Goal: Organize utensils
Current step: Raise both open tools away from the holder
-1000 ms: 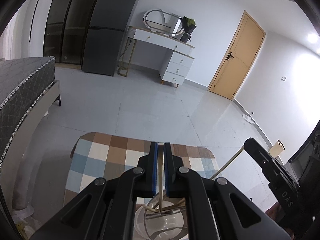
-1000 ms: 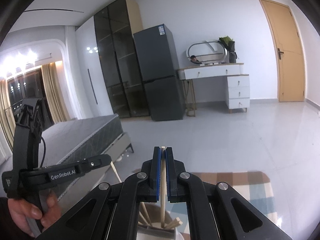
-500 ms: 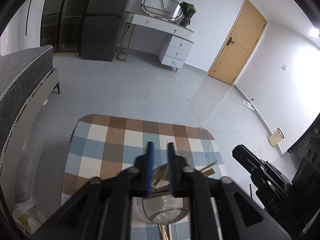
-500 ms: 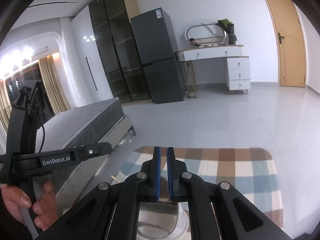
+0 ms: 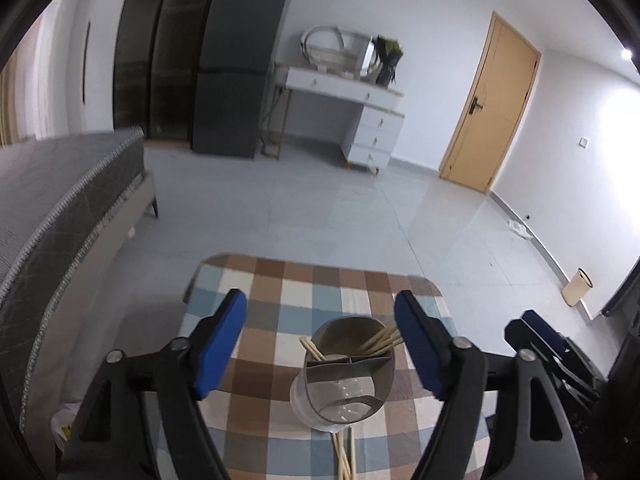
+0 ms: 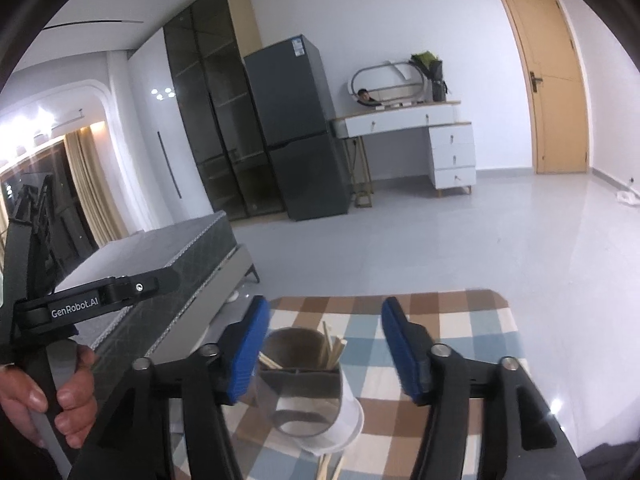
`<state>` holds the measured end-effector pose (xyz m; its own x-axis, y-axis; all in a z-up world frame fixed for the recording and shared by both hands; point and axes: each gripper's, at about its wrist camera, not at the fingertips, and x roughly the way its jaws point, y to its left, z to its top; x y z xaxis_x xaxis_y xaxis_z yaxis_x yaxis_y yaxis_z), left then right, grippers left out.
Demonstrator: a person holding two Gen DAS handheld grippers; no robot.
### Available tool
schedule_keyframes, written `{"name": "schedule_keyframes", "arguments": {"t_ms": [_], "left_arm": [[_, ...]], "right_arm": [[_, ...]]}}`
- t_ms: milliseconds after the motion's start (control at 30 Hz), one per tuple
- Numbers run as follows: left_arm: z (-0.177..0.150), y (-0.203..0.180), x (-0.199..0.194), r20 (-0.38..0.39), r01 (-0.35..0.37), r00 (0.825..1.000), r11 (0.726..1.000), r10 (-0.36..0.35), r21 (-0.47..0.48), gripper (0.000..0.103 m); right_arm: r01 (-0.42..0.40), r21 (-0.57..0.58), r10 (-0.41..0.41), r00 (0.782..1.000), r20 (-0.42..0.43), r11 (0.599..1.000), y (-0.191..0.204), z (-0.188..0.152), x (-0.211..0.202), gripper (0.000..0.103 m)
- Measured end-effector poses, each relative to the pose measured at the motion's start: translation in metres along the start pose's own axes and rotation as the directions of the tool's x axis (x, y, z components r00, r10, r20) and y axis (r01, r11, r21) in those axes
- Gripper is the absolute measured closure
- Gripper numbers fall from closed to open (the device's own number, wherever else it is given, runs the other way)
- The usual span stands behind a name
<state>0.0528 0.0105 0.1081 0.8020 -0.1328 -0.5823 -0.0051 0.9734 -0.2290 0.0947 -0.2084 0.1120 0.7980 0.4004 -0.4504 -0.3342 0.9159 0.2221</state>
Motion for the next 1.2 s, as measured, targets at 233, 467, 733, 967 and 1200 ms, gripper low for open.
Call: {"name": "schedule_keyframes", "arguments": {"t_ms": [233, 467, 733, 967, 1200], "left_arm": [[-0.016, -0.002, -0.028, 0.046, -0.023, 0.999, 1.000, 0.022, 0.006, 0.013], [-0.035, -0.011, -0.045, 0.072, -0.029, 0.997, 0.999, 0.026, 0.031, 0.011], [-0.065, -0.014, -0.049, 0.066, -0.026, 0.998, 0.999, 0.024, 0.037, 0.011], [-0.094, -0.008, -0.037, 0.048, -0.064, 0.997, 0.997, 0.062, 0.044, 0.011], [-0.121, -0.002, -0.014, -0.017, -0.063, 0.998, 0.997, 0.064, 0.045, 0.011]], "right_arm": [[0.014, -0.011, -0.013, 0.998, 0.063, 1.000, 0.008, -0.013, -0.046, 0.024], [0.013, -0.026, -0.011, 0.997, 0.081, 1.000, 0.013, -0.028, -0.074, 0.019], [0.029, -0.007, -0.029, 0.998, 0.058, 1.000, 0.010, -0.061, -0.086, 0.018], [0.031, 0.027, -0.031, 1.000, -0.001, 0.999, 0.005, -0.096, -0.082, 0.018], [0.050, 0.034, -0.047, 0.995, -0.090, 0.998, 0.000, -0.126, -0.068, 0.018]]}}
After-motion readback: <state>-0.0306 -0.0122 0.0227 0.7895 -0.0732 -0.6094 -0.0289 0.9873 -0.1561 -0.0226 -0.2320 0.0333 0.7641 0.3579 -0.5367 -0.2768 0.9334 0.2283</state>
